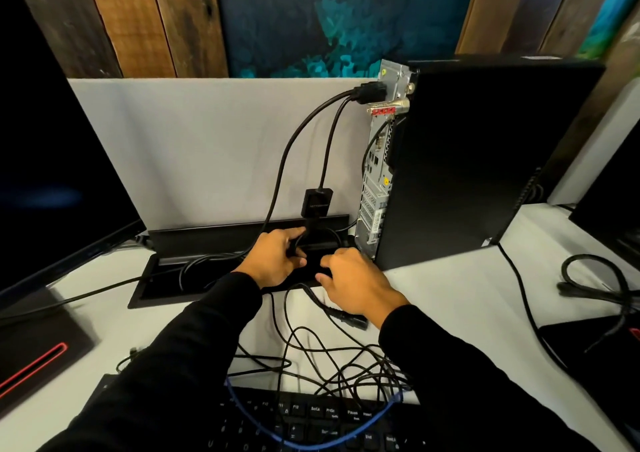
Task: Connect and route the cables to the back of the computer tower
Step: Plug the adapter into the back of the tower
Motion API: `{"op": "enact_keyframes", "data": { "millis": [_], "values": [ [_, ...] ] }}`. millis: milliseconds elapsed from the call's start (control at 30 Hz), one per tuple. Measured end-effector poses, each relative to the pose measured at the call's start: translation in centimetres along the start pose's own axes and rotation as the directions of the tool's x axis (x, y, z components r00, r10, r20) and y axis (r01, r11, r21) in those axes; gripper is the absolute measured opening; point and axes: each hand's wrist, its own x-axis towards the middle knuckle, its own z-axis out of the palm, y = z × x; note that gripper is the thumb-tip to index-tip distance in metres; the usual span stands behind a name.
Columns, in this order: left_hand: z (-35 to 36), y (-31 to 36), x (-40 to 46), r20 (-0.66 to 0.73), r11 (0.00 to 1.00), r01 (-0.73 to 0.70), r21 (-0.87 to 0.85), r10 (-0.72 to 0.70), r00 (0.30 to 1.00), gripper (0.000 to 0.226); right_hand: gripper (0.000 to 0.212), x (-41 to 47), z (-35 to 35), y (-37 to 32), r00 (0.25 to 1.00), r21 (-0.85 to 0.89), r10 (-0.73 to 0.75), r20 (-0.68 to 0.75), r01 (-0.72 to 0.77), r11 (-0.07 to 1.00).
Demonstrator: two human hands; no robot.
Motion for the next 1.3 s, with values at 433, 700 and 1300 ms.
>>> {"op": "enact_keyframes", "data": {
  "millis": [433,700,1300],
  "values": [
    [0.7,-0.6,1.6,-0.008,0.975,-0.088,0.202,0.092,0.996,0.051,0.07,2.8,1.5,0.6,0.993,-0.026,0.06,-0.104,-0.063,0.998],
    [1.4,-0.8,1.4,-0.077,0.987,-0.084,0.135,0.095,0.992,0.039,0.045,2.6,1.5,0.2,0.987,-0.061,0.118,-0.11,-0.125,0.99],
    [-1.0,-2.9,-1.0,0.089,0.955,0.095,-0.283,-0.072,0.993,0.014,0.067,3.9,1.1,0.5,0.982,-0.025,0.165,-0.092,-0.168,0.985]
  ]
}}
